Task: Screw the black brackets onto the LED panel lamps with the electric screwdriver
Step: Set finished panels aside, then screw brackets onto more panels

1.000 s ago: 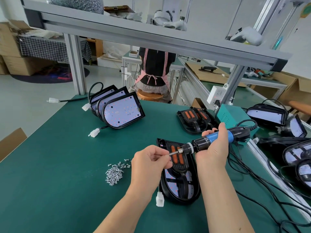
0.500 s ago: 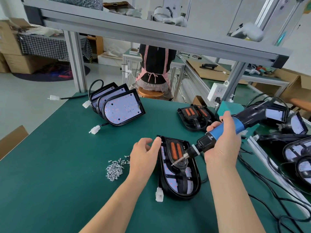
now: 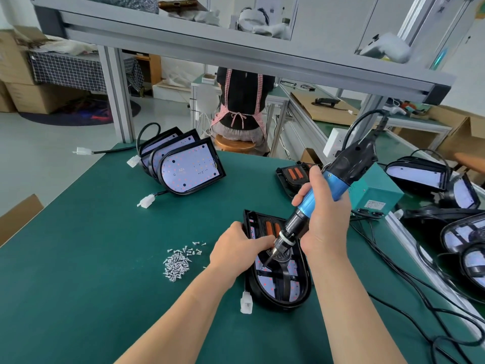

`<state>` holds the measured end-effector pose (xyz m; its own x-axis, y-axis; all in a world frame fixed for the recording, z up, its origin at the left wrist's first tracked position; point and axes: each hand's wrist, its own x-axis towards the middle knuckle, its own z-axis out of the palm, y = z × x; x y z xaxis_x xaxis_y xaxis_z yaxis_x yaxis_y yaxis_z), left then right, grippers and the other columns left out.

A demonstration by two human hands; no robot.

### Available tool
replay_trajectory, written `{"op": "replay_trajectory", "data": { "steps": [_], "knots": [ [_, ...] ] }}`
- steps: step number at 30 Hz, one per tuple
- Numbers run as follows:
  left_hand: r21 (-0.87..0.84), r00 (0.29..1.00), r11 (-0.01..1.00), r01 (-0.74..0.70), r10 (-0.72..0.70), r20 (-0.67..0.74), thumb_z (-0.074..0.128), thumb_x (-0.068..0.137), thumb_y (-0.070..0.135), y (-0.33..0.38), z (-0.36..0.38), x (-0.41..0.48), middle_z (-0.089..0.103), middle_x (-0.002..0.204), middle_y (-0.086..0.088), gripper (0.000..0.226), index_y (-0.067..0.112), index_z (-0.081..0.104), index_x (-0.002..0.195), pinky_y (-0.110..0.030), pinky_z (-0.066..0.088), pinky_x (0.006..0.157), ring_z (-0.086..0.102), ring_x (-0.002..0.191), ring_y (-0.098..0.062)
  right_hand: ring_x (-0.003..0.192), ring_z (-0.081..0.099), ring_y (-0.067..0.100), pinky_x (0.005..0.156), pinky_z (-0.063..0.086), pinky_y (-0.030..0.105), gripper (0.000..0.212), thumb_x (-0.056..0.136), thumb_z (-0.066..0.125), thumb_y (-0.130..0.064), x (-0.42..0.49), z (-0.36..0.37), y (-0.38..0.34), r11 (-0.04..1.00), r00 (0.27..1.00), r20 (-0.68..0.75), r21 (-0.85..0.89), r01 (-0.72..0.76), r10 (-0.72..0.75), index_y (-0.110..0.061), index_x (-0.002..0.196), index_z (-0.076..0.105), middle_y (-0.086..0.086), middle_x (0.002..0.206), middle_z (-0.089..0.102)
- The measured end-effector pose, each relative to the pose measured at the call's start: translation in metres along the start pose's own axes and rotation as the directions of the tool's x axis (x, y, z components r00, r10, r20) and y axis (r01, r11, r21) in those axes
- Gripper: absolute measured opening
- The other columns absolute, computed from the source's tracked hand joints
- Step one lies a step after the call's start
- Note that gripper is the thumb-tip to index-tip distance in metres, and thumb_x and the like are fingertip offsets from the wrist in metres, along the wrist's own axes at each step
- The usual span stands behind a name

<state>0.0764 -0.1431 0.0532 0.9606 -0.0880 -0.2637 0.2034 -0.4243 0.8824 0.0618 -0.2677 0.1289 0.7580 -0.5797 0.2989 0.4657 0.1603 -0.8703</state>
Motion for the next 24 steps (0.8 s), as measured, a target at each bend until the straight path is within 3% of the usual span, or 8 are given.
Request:
{"op": "replay_trajectory", "data": {
  "steps": [7, 12, 16, 24],
  "knots": [
    [0.007, 1.000, 1.000, -0.008, 0.008, 0.001, 0.071, 0.053, 0.070, -0.001, 0.000, 0.002, 0.069, 0.092, 0.009, 0.061, 0.027, 0.058, 0.095, -0.042, 0.054, 0.088, 0.065, 0.090, -0.015, 0.045, 0.050, 0.013, 0.050, 0.045, 0.020, 0.030, 0.085, 0.069, -0.029, -0.001, 0.004, 0.004, 1.000, 0.998, 0.059, -0.012, -0.002, 0.003, -0.008, 0.098, 0.053, 0.007, 0.058, 0.052],
    [0.021, 1.000, 1.000, -0.012, 0.013, -0.015, 0.063, 0.051, 0.067, -0.001, 0.001, 0.003, 0.067, 0.090, 0.006, 0.061, 0.024, 0.056, 0.093, -0.040, 0.054, 0.085, 0.063, 0.085, -0.016, 0.048, 0.051, 0.014, 0.058, 0.047, 0.021, 0.017, 0.088, 0.068, -0.024, -0.005, 0.010, 0.005, 0.996, 0.984, 0.176, -0.075, 0.051, -0.037, -0.012, 0.090, 0.056, 0.011, 0.058, 0.052],
    [0.034, 1.000, 0.999, -0.008, 0.009, -0.023, 0.061, 0.052, 0.065, -0.002, 0.001, 0.004, 0.064, 0.087, 0.006, 0.059, 0.024, 0.054, 0.093, -0.037, 0.053, 0.081, 0.059, 0.081, -0.012, 0.048, 0.050, 0.014, 0.060, 0.048, 0.020, 0.022, 0.083, 0.068, -0.020, -0.008, 0.013, 0.006, 0.995, 0.979, 0.196, -0.076, 0.070, -0.054, -0.007, 0.095, 0.055, 0.010, 0.054, 0.052],
    [0.012, 0.999, 1.000, -0.010, 0.011, -0.043, 0.062, 0.048, 0.066, -0.002, 0.003, 0.004, 0.065, 0.087, 0.003, 0.064, 0.019, 0.055, 0.092, -0.040, 0.053, 0.081, 0.061, 0.082, -0.019, 0.046, 0.045, 0.018, 0.053, 0.044, 0.022, 0.017, 0.079, 0.062, -0.009, -0.006, 0.007, 0.007, 0.997, 0.974, 0.223, -0.058, 0.046, -0.032, -0.009, 0.083, 0.046, 0.006, 0.049, 0.049]
  ]
}}
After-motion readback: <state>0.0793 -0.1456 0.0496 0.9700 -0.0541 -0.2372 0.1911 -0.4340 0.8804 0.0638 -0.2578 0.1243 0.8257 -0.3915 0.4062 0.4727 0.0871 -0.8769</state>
